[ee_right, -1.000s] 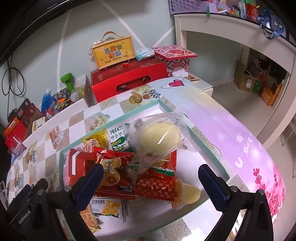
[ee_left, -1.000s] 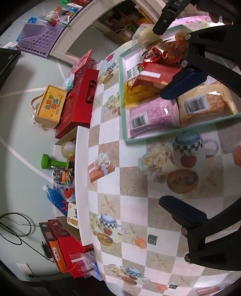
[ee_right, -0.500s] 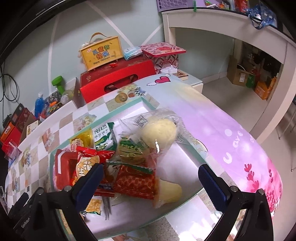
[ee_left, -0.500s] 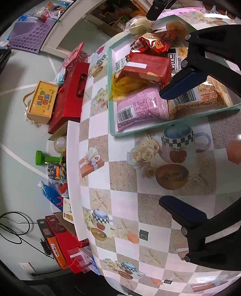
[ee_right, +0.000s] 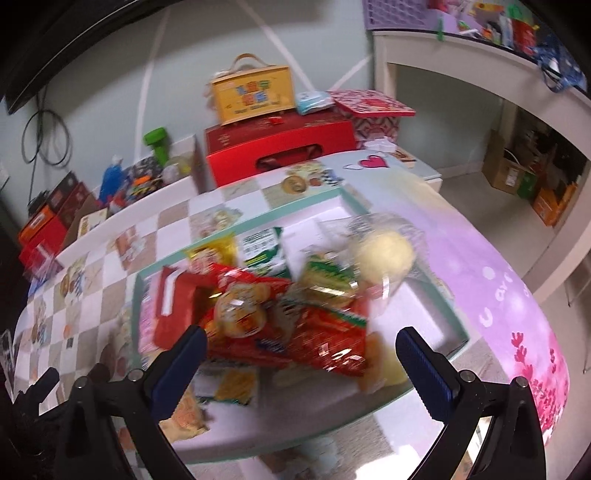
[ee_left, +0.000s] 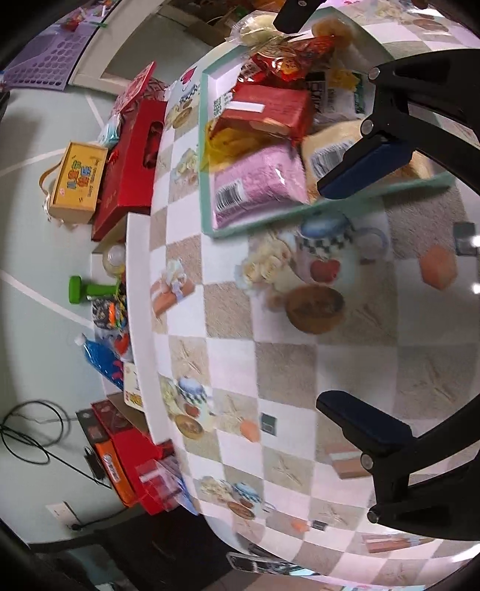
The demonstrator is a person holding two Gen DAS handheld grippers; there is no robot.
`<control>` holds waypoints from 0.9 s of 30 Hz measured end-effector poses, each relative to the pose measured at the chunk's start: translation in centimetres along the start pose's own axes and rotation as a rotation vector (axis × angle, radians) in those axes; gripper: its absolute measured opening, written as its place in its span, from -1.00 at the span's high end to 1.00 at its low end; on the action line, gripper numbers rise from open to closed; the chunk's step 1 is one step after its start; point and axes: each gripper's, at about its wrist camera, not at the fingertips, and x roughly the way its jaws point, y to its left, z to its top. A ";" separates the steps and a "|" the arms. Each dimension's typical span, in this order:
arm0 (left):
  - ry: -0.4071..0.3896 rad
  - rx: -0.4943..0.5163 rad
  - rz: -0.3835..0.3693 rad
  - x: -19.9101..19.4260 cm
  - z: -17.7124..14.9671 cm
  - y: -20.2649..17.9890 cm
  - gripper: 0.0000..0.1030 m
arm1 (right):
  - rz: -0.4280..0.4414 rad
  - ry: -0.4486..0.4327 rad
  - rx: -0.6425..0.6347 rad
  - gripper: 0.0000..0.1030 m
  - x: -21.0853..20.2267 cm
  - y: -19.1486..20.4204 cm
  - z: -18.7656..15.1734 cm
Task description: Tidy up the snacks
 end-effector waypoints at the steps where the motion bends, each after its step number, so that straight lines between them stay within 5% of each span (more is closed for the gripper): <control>1: 0.004 -0.003 0.004 -0.2 -0.3 0.3 -1.00 | 0.005 0.001 -0.011 -1.00 -0.2 0.4 -0.2; 27: 0.094 -0.053 0.102 -2.7 -6.7 7.2 -1.00 | 0.081 0.053 -0.240 -1.00 -3.0 7.0 -7.5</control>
